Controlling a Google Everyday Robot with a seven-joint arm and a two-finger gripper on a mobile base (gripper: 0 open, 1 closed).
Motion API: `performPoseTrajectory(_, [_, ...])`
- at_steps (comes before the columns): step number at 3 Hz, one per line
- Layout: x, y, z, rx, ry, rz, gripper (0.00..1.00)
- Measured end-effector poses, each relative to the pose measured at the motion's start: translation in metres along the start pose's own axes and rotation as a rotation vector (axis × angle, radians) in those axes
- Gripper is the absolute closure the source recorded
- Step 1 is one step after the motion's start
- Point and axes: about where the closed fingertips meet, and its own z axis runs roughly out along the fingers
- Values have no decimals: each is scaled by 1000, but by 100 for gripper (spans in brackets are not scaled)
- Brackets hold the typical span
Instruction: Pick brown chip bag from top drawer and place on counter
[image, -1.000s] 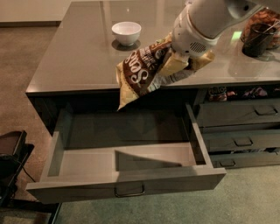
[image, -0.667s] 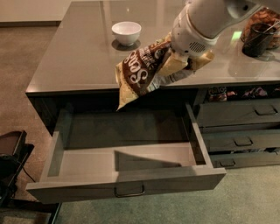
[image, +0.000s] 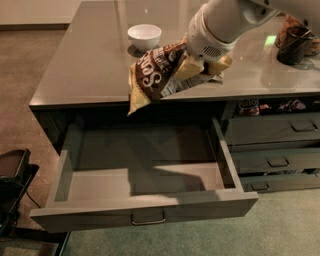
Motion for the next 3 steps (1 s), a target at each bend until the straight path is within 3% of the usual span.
performPoseTrajectory(1, [-12, -27, 26, 16, -37, -21, 100])
performPoseTrajectory(3, [-35, -70, 88, -9, -139, -43, 100])
